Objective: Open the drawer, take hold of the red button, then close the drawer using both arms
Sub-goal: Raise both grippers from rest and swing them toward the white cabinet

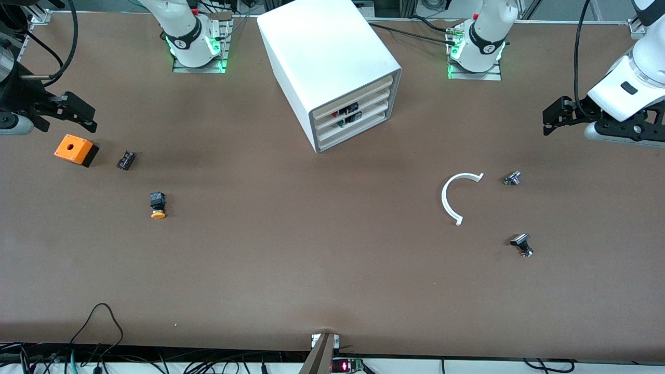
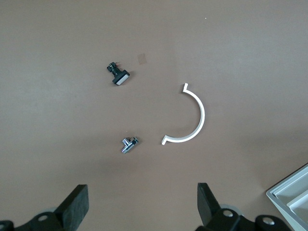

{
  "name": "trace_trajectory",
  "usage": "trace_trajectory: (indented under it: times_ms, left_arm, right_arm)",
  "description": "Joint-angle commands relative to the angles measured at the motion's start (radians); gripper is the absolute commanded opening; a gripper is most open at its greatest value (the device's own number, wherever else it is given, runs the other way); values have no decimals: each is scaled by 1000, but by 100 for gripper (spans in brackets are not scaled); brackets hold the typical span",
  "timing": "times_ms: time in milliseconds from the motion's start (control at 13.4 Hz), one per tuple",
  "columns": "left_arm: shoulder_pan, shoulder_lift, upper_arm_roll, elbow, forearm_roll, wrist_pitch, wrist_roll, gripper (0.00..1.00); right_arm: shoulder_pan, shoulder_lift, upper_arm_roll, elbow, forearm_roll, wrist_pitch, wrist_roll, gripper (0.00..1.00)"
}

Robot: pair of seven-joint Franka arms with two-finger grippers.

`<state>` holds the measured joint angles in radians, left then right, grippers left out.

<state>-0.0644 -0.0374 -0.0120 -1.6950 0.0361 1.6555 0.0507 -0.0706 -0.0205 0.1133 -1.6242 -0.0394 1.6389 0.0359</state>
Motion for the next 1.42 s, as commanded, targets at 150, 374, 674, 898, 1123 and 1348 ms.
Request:
trace_trajectory:
  times_ms: [150, 374, 674, 898, 1123, 1348]
  left_arm:
    - [0, 2, 1, 21, -13, -23, -3, 99]
    - [-2, 2, 1, 21, -13, -23, -3, 99]
    - [-14, 5, -2, 23, -18, -23, 1, 99]
    - [-25, 40, -14, 21, -86, -39, 1, 99]
    - [-25, 44, -16, 23, -99, -94, 9, 99]
    - [-15, 57, -13, 23, -284, -186, 41, 99]
  right_arm:
    - [-6, 14, 6, 6, 0, -21, 12, 99]
    - [-5, 8, 8, 0, -5, -24, -16, 99]
    - [12, 17, 11, -6, -5, -40, -42, 99]
    - [12, 65, 11, -6, -1, -59, -47, 99]
    - [18, 128, 11, 4, 4, -41, -25, 99]
    - [31, 180, 11, 4, 15, 44, -25, 99]
